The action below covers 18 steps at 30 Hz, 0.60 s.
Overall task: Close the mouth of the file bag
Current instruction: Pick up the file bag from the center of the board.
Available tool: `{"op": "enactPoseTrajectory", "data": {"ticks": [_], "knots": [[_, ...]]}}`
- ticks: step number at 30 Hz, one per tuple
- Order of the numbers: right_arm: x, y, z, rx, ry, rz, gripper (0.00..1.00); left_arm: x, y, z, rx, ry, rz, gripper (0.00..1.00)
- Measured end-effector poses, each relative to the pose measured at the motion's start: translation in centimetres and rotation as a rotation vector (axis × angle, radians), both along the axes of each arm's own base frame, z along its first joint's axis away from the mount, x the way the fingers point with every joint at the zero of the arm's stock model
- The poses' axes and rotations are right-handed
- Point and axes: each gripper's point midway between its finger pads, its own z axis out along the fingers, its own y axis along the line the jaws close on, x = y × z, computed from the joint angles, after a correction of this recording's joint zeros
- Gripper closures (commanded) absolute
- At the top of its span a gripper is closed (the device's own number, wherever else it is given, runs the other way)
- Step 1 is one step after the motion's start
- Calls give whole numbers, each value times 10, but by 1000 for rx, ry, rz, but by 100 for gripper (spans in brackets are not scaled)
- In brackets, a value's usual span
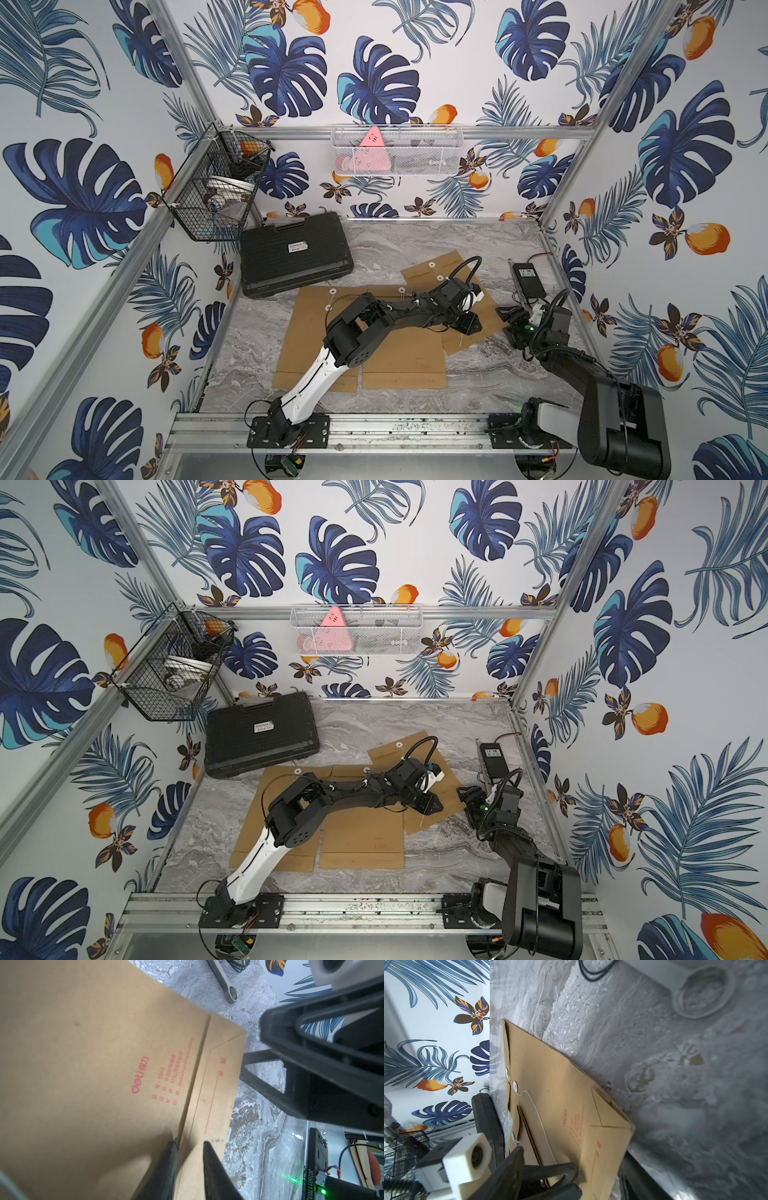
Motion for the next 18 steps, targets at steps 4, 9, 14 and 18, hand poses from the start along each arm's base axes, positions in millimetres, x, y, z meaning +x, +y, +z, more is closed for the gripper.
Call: {"op": "enactPoseTrajectory", "data": {"ticks": [4,9,14,18], "knots": [[2,9,-7,11,-6,25,37,-1,-2,-1,-8,0,-5,72],[5,16,-14,6,-4,48,50,0,-2,-1,-11,-1,-6,73],[5,15,-24,-8,23,36,77,0,-6,5,-27,-3,-15,71],[7,10,-15,-36,4,14,93,-4,-1,19,11,30,-14,61]]}}
